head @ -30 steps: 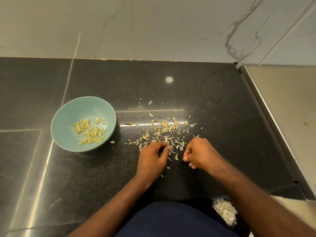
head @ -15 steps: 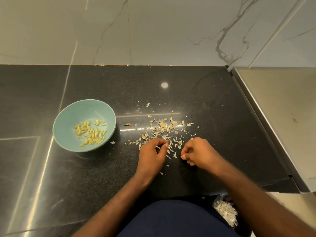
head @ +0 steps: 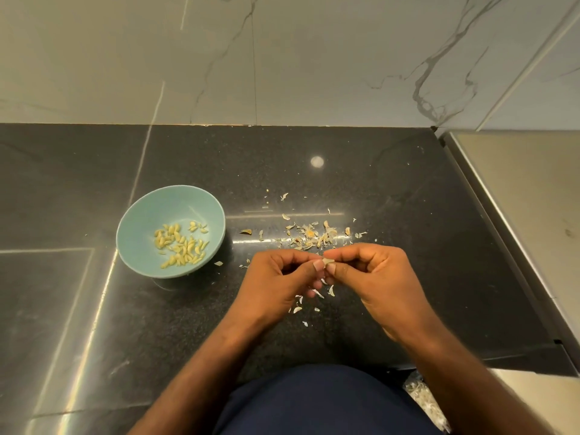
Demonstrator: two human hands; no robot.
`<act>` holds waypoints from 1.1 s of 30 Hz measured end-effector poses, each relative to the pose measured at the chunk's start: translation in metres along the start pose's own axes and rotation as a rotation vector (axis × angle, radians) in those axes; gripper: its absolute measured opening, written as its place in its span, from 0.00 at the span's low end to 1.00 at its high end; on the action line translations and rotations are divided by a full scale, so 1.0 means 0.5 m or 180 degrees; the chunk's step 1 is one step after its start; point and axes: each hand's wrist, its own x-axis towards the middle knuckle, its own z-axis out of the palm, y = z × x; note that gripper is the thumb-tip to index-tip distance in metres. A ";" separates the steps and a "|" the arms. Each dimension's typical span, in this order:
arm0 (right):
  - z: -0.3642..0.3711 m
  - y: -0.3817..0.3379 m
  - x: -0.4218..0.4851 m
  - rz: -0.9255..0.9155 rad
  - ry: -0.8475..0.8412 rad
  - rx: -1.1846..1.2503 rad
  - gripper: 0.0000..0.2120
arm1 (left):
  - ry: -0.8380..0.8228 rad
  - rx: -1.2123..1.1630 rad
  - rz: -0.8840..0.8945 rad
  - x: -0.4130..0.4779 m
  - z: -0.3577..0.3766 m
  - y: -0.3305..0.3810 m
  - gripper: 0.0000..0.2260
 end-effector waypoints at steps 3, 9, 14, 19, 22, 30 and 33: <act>0.003 -0.009 0.006 -0.0105 0.0003 0.0086 0.09 | -0.0012 -0.0094 0.0031 0.003 -0.007 0.006 0.05; 0.013 -0.017 0.027 -0.0300 0.0055 0.0003 0.10 | 0.0162 -0.0008 0.0117 0.011 -0.012 0.012 0.06; 0.024 -0.018 0.041 -0.0360 0.0085 0.0101 0.11 | 0.0342 0.0020 0.0230 0.019 -0.017 0.021 0.05; 0.039 -0.018 0.043 -0.0359 0.0077 0.0220 0.12 | 0.0560 0.0162 0.0233 0.023 -0.019 0.024 0.04; 0.044 -0.016 0.044 -0.0375 0.0083 0.0078 0.13 | 0.0728 0.0283 0.0200 0.025 -0.014 0.026 0.05; 0.039 -0.020 0.042 -0.0741 0.0034 -0.0428 0.09 | 0.0749 0.0729 0.0368 0.023 -0.015 0.037 0.04; 0.043 -0.021 0.041 -0.0503 -0.0031 0.0292 0.06 | 0.0785 0.0706 0.0285 0.023 -0.015 0.033 0.05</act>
